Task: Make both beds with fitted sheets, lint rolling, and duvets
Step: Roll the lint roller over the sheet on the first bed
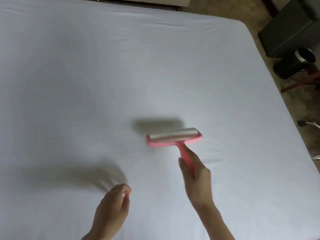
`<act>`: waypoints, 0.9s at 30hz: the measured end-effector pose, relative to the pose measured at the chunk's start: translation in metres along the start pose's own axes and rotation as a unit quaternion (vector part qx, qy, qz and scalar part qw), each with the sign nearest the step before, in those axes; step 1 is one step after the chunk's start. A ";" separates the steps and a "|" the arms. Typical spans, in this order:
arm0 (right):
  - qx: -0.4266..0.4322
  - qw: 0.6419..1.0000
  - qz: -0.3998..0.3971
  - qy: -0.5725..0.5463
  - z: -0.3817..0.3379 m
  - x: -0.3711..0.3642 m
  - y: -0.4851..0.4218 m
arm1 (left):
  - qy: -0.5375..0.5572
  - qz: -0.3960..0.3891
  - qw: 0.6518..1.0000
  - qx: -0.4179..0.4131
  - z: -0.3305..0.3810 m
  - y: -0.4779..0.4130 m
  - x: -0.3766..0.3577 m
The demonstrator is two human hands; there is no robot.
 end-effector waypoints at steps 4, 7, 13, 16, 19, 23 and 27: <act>0.002 0.998 -0.039 0.056 -0.021 -0.080 -0.070 | 0.008 0.012 1.000 0.000 -0.011 -0.008 0.009; -0.026 0.996 -0.050 0.070 -0.014 -0.107 -0.074 | 0.015 0.033 0.999 0.001 -0.023 -0.012 0.018; -0.055 0.995 -0.062 0.052 0.014 -0.074 0.040 | 0.011 0.044 0.999 0.015 -0.045 -0.014 0.041; -0.053 0.994 -0.062 0.072 0.012 -0.073 0.031 | 0.015 0.047 0.999 0.020 -0.055 -0.015 0.047; -0.023 0.993 -0.041 0.106 -0.010 -0.094 -0.035 | 0.014 0.036 0.999 0.026 -0.064 -0.014 0.044; -0.040 0.989 -0.019 0.138 -0.041 -0.120 -0.127 | 0.013 0.035 0.999 0.026 -0.074 -0.007 0.040; 0.010 0.997 0.020 0.074 -0.089 -0.132 -0.155 | 0.019 0.048 0.998 0.036 -0.090 0.001 0.043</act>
Point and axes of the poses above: each hand's wrist, its own y-axis away from the middle knuckle, its own x-axis out of the back of the hand, z = x × y, the point moved 9 cm from there along -y, towards the middle knuckle, and after that the axes turned 9 degrees about -y, right-handed, at the moved point
